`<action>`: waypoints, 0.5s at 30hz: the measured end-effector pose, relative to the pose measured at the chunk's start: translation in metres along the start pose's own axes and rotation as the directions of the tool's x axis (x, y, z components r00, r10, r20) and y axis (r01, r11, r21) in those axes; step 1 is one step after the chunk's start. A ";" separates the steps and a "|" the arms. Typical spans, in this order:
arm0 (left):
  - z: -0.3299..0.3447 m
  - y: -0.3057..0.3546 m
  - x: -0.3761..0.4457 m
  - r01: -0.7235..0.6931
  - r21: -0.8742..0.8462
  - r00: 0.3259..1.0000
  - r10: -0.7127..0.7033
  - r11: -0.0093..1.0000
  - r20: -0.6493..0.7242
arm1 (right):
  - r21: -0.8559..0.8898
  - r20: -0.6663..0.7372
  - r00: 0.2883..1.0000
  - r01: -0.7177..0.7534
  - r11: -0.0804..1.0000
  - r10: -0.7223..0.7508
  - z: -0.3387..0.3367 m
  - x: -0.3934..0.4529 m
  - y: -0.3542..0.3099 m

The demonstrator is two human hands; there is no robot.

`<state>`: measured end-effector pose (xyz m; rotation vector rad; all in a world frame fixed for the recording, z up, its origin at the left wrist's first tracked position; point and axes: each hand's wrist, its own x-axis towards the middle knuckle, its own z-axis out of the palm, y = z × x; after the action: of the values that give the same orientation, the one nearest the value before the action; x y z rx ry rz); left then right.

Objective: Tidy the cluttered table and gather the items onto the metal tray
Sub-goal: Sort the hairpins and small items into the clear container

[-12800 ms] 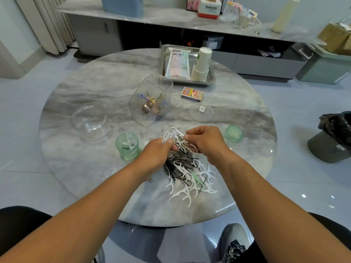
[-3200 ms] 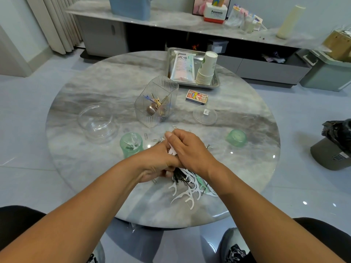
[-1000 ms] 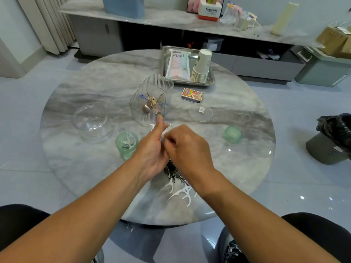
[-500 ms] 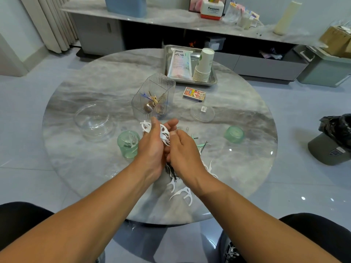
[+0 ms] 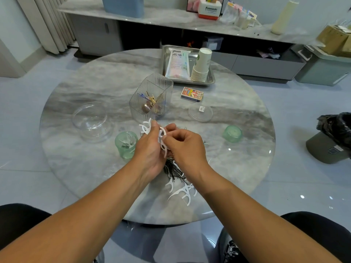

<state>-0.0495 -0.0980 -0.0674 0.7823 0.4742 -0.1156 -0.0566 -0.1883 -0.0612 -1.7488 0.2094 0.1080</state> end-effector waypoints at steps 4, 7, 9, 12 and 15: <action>-0.001 0.008 0.002 0.020 -0.179 1.000 -0.017 0.984 0.014 | 0.003 -0.161 0.986 0.041 0.999 -0.040 -0.005 0.000 -0.006; 0.000 0.004 -0.001 -0.005 -0.060 1.000 0.005 0.998 0.008 | -0.323 -0.196 0.954 0.156 0.933 -0.227 -0.009 -0.003 -0.009; 0.002 -0.001 -0.005 0.037 0.017 0.998 -0.038 0.999 0.055 | -0.575 -0.101 0.905 0.287 0.766 -0.414 -0.006 -0.007 -0.004; 0.002 -0.001 -0.009 0.145 -0.002 0.986 -0.144 0.989 0.082 | -0.686 0.068 0.819 0.453 0.569 -0.569 0.002 -0.010 0.005; -0.001 0.006 -0.004 0.132 -0.113 0.991 -0.129 0.985 0.032 | -0.597 0.066 0.826 0.482 0.641 -0.560 0.002 -0.009 0.007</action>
<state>-0.0516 -0.0938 -0.0622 0.6359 0.5049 -0.2177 -0.0671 -0.1869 -0.0671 -2.3842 -0.2926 -0.4152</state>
